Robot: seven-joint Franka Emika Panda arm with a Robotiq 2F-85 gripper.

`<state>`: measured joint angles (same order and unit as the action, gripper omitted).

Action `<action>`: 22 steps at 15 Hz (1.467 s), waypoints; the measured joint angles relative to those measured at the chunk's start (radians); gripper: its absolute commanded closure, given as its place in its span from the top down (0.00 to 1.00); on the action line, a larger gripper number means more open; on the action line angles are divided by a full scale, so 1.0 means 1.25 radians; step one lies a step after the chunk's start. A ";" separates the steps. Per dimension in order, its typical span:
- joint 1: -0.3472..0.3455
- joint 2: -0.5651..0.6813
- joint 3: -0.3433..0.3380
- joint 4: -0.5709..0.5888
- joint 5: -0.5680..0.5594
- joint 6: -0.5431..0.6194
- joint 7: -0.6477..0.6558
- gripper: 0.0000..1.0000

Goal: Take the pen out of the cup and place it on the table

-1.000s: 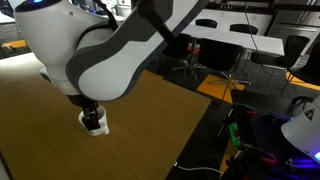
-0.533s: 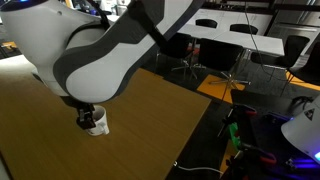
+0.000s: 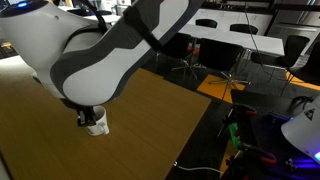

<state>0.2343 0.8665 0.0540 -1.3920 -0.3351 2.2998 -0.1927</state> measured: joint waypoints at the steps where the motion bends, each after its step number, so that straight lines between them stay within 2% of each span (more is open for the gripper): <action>1: 0.000 0.002 0.000 0.003 0.000 -0.002 0.000 0.49; 2: 0.000 0.004 0.000 0.006 0.000 -0.004 0.000 0.50; 3: 0.000 0.006 0.000 0.010 0.000 -0.005 0.000 0.56; 4: 0.000 0.009 0.000 0.012 0.000 -0.006 0.000 0.52; 8: 0.001 0.016 0.000 0.023 0.000 -0.009 0.000 0.56; 11: 0.002 0.021 0.002 0.032 0.000 -0.009 -0.002 0.56; 12: 0.002 0.023 0.002 0.035 0.000 -0.009 -0.002 0.47; 13: 0.003 0.025 0.002 0.038 0.000 -0.009 -0.002 0.31; 14: 0.003 0.027 0.003 0.041 0.001 -0.009 -0.002 0.30; 17: 0.003 0.032 0.004 0.048 0.001 -0.009 -0.003 0.07; 18: 0.003 0.034 0.004 0.050 0.001 -0.010 -0.003 0.04; 22: 0.003 0.034 0.003 0.069 0.001 -0.017 -0.005 0.05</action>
<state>0.2385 0.9092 0.0582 -1.3059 -0.3339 2.2789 -0.1986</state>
